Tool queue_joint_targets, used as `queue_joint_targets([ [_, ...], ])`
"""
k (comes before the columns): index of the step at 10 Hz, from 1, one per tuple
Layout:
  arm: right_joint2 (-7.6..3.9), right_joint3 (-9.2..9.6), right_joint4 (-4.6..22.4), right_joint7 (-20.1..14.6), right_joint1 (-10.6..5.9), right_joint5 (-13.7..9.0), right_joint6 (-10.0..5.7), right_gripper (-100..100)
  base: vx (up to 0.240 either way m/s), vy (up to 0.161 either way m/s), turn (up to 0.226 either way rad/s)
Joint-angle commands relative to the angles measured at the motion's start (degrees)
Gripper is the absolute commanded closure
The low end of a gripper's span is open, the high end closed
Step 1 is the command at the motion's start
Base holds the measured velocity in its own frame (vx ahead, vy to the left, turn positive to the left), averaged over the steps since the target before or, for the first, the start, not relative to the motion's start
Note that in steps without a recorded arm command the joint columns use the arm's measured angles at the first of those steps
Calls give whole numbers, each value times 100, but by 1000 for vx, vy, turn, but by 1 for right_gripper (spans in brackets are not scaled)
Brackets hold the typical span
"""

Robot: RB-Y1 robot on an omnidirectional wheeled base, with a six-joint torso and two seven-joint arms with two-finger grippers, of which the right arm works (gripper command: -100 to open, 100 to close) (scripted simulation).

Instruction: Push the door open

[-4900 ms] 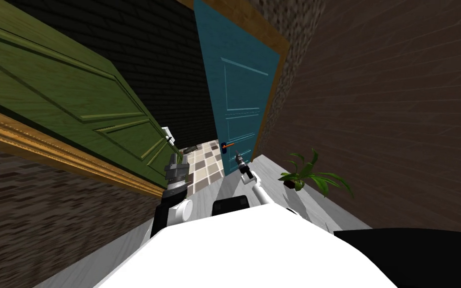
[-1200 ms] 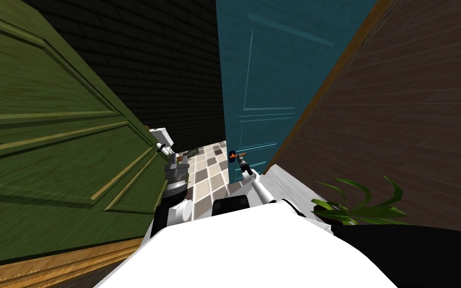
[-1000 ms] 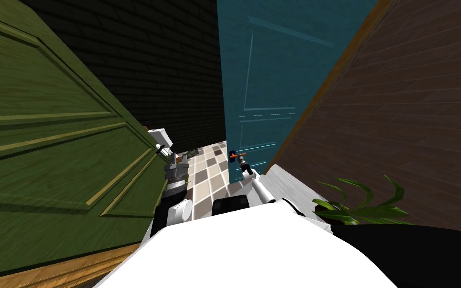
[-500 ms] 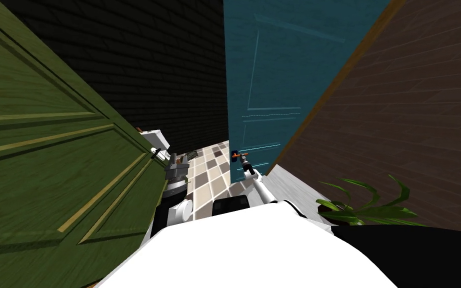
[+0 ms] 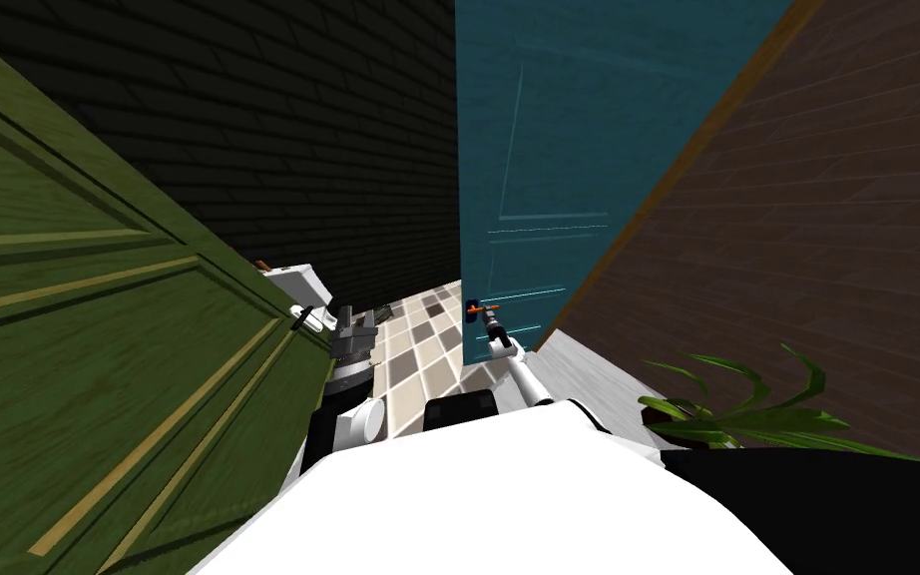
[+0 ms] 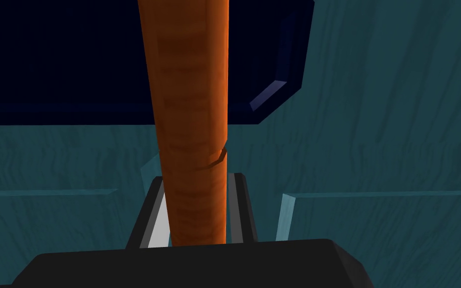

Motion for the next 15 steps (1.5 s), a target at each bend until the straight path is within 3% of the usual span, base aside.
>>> queue_joint_targets([
  [1,-34,-168,80,25,-85,-27,-46,100,144,129,-86],
  [7,71,-498,145,116,-119,-65,-50,100,149,118,-69],
  [8,54,-488,175,112,-109,-65,-51,100,69,32,-33],
  [9,-10,-588,177,130,-117,-84,-60,100,119,22,-36],
  [15,-152,-916,201,207,-117,-143,-67,100,178,77,-49],
])
